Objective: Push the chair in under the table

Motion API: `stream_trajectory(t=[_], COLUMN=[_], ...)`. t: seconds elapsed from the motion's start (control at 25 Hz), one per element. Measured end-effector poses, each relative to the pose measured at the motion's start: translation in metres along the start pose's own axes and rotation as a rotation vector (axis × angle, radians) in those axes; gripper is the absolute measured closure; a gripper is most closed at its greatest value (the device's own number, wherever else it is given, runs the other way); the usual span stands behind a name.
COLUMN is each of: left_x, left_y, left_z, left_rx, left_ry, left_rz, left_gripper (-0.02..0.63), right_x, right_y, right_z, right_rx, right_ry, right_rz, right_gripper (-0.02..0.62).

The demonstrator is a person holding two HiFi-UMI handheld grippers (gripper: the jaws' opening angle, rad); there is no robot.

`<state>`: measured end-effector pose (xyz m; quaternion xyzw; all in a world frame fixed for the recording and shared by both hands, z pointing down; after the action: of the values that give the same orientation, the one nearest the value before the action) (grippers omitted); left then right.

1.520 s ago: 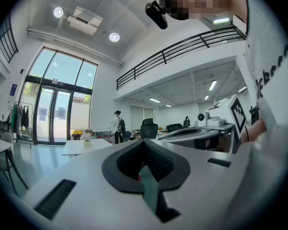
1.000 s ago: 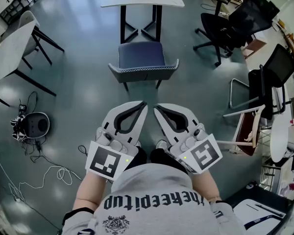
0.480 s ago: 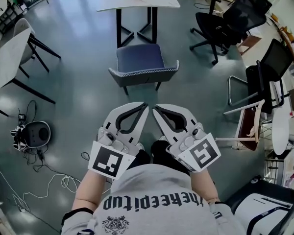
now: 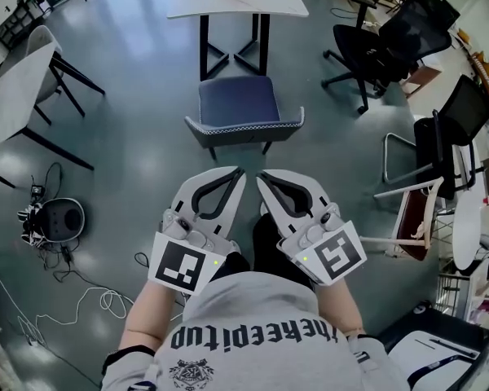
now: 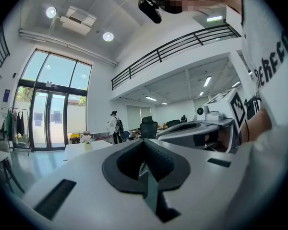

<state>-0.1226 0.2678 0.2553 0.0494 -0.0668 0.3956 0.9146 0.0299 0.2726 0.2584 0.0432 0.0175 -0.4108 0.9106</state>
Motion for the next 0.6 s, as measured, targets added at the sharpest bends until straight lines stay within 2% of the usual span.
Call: stream_trajectory(t=[0.12,0.6], left_x=[-0.008,-0.029], left_y=[-0.009,-0.068], left_z=[0.002,0.016], left_rx=[-0.002,-0.025], left_ry=[0.021,0.017], left_rz=[-0.021,-0.055], left_gripper=[0.591,0.591], right_x=[0.010,0.073], right_y=[-0.008,-0.028], right_z=[0.000,0.012], right_rx=[-0.003,-0.035], right_ry=[0.015,0.011], right_rz=[-0.017,-0.053], right_gripper=[0.586,0.586])
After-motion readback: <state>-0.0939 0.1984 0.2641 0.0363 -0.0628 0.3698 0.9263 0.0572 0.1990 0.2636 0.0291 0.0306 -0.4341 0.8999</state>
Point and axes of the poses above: the fingertips, and each gripper's own axes: y backward along the fingers, x to its right, z out of its underside, the point moved 9 cm from there along y, backward along the fingers, and after that the axes turned 5 degrees about x, right-handed, at the moved point
